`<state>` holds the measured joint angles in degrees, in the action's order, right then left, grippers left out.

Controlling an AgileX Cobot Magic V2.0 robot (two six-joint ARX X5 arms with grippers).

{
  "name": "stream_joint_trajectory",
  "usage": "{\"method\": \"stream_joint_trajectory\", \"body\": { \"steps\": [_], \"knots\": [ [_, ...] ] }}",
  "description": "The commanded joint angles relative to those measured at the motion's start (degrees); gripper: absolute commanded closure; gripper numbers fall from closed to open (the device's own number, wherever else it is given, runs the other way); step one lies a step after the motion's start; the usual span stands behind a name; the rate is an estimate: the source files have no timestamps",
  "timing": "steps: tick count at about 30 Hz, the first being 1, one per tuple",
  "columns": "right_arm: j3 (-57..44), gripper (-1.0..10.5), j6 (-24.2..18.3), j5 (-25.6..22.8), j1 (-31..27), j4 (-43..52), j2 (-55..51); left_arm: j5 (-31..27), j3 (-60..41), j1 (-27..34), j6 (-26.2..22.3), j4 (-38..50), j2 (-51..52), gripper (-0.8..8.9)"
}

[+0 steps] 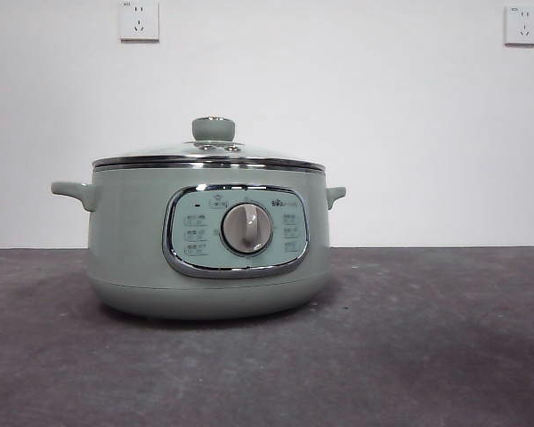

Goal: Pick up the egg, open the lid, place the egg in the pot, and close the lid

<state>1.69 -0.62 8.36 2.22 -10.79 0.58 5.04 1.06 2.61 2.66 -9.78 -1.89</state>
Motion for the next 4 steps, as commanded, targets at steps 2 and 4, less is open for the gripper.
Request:
{"method": "stream_joint_trajectory", "body": {
  "steps": [2, 4],
  "knots": [
    [-0.57, 9.4, 0.61, -0.24, 0.00, 0.26, -0.07, -0.13, -0.52, 0.20, 0.31, 0.33, -0.02, 8.17],
    [-0.57, 9.4, 0.63, -0.26, 0.00, 0.26, -0.07, -0.13, -0.52, 0.20, 0.33, 0.33, -0.02, 8.17]
  ]
}}
